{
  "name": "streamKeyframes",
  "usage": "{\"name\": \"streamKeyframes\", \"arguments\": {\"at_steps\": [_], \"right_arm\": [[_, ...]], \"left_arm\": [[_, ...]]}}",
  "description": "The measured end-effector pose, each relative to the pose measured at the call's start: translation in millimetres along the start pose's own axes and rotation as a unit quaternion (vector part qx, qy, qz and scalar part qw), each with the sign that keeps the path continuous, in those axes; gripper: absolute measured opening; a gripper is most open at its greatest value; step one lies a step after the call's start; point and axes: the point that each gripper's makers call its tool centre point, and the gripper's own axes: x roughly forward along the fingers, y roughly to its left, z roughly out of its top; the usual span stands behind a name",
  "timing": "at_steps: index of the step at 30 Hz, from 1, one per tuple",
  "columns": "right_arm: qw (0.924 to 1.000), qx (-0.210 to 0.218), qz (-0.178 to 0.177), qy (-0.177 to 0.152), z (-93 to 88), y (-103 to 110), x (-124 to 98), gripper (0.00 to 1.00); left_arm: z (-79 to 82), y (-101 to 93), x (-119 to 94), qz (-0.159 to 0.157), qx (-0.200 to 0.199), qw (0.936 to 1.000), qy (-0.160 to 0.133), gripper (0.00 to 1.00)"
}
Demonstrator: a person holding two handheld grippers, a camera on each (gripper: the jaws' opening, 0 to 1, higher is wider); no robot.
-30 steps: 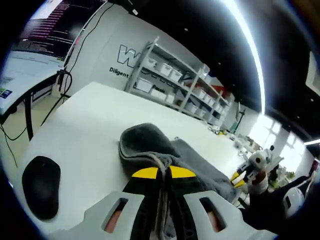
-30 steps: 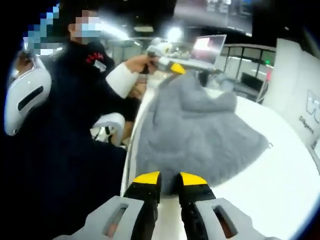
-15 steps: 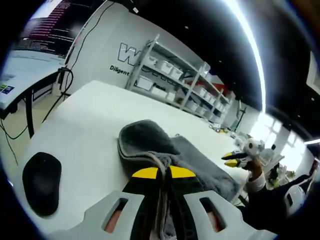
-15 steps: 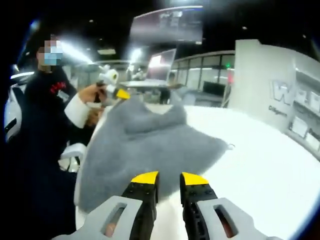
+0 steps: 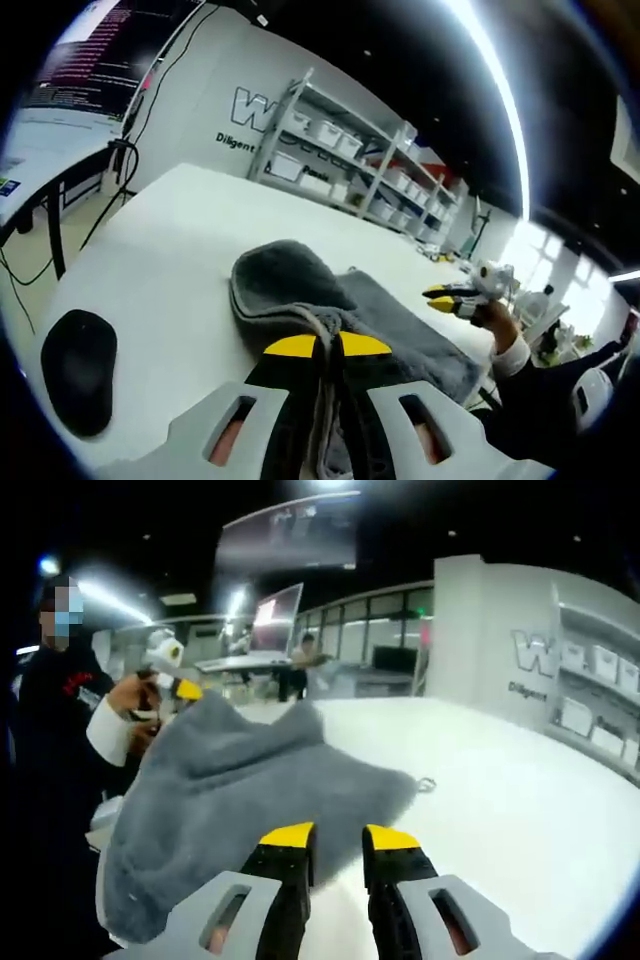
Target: Open the folded towel by lifting each exposed corner and separating the folded layers until the towel lies flat within the target outline without major curled edges
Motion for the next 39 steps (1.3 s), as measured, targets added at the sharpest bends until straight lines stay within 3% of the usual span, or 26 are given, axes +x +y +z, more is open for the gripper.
{"name": "streamKeyframes", "arguments": {"at_steps": [15, 39], "right_arm": [[0.9996, 0.015, -0.022, 0.003, 11.7, -22.5, 31.0, 0.18], [0.9974, 0.044, -0.056, 0.017, 6.8, -53.5, 72.2, 0.19]], "left_arm": [[0.3, -2.0, -1.4, 0.002, 0.006, 1.0, -0.001, 0.05], [3.1, 0.4, -2.7, 0.002, 0.01, 0.9999, -0.001, 0.05]]}}
